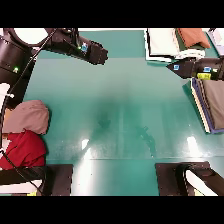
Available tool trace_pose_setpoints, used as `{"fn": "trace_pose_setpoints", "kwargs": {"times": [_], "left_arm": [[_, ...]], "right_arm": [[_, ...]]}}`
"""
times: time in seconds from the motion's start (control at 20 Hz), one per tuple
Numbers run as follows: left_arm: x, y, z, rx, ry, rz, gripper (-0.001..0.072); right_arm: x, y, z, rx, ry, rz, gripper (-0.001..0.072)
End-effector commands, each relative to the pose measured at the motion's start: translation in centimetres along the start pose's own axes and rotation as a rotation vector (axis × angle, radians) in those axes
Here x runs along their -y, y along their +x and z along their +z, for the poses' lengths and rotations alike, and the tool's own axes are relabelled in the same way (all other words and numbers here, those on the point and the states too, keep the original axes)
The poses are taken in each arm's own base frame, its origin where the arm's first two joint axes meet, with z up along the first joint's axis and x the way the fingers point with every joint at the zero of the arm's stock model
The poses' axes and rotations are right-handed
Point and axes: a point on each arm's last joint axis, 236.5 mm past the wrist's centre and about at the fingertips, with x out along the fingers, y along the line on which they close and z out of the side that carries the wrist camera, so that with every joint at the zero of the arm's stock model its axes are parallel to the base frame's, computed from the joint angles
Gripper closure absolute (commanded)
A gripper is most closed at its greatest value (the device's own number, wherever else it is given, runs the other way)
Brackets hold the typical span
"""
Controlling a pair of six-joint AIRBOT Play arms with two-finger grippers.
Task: Fold the shirts.
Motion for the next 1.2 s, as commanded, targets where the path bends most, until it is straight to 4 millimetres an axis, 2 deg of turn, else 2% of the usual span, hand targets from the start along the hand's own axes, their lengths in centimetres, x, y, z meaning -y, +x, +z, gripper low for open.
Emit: {"fn": "trace_pose_setpoints", "kwargs": {"times": [0.0,0.35,0.4,0.6,0.75,0.9,1.05,1.15], "left_arm": [[0.0,0.0,0.0,0.000,0.000,0.000,0.0685],[0.0,0.0,0.1,0.003,0.000,0.001,0.0685],[0.0,0.0,1.0,0.043,-0.002,0.001,0.0684],[-0.9,-1.9,9.2,0.399,-0.002,0.039,0.0685],[-1.2,-3.8,12.7,0.571,-0.034,0.044,0.0685],[-1.4,-5.2,14.7,0.675,-0.037,0.051,0.0685],[-0.9,-4.8,14.1,0.640,-0.056,0.025,0.0685],[-1.5,-4.2,11.6,0.511,0.014,0.069,0.0685]], "right_arm": [[-0.1,0.0,0.0,0.000,-0.001,0.002,0.0689],[-0.1,0.0,0.0,-0.001,-0.001,0.003,0.0689],[-0.1,0.0,0.0,-0.001,-0.001,0.003,0.0689],[-0.1,0.0,0.0,-0.002,-0.001,0.002,0.0689],[-0.1,0.0,0.0,-0.002,-0.001,0.002,0.0689],[-0.1,0.0,0.0,-0.002,-0.001,0.002,0.0689],[-0.1,0.0,0.0,0.000,-0.001,0.002,0.0689],[-0.1,0.0,0.0,-0.002,-0.001,0.003,0.0689]]}}
